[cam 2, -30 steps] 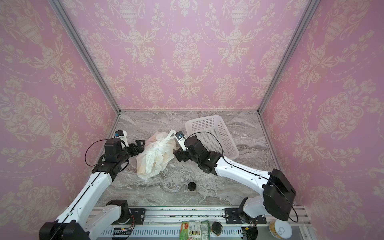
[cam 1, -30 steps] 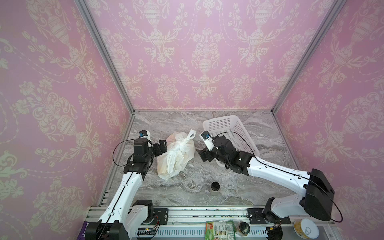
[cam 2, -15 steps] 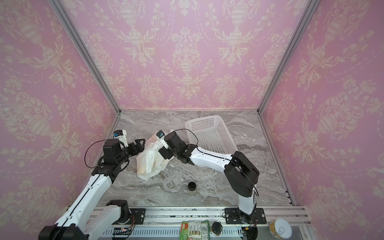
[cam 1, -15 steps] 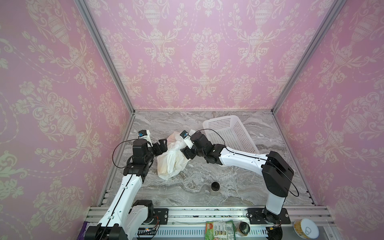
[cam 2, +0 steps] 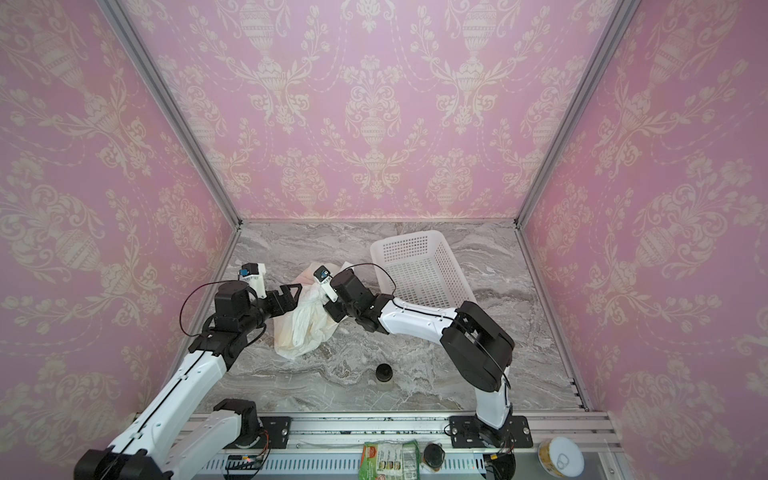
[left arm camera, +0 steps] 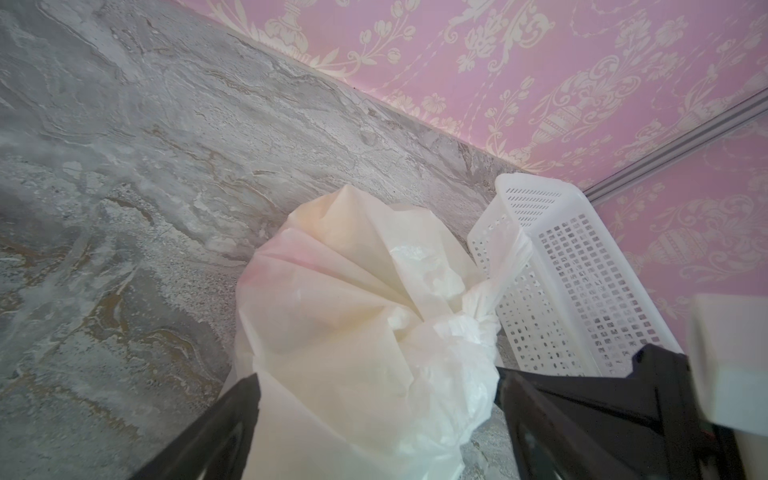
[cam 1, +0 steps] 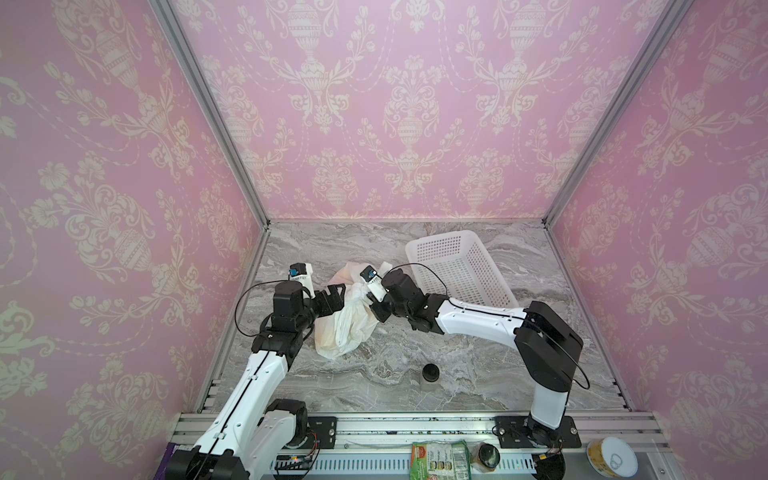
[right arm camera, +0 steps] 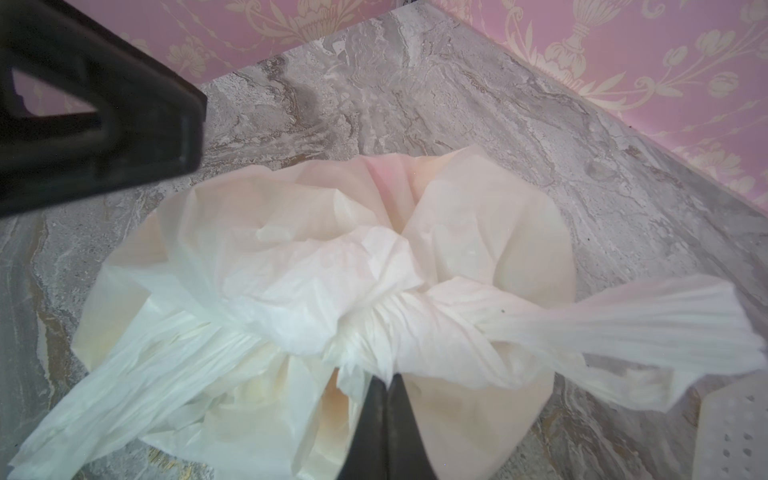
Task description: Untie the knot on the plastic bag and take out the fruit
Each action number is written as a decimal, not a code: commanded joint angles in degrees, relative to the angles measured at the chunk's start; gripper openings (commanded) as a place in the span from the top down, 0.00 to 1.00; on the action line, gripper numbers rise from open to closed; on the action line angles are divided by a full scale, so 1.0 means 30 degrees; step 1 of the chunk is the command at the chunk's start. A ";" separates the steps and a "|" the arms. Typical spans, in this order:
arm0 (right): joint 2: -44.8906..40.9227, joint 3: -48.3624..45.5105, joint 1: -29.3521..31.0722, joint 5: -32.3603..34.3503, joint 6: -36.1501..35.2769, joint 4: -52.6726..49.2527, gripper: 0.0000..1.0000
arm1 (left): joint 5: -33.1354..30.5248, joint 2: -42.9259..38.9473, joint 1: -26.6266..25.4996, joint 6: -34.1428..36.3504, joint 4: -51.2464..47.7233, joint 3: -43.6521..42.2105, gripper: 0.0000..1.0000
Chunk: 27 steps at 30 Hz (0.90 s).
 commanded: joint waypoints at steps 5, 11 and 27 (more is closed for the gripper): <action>-0.0835 -0.0678 0.0010 -0.0254 -0.0022 0.1780 1.00 | -0.0367 0.0628 -0.1153 0.1160 0.0107 0.0077 0.04; -0.1382 -0.1437 0.0005 -0.0318 0.0018 0.2770 1.00 | -0.1063 0.2472 -0.1944 0.1688 -0.0215 0.0874 0.04; -0.1739 -0.2493 -0.0052 0.2869 0.0342 0.2879 1.00 | -0.2292 0.3799 -0.2258 0.2147 -0.0238 0.2415 1.00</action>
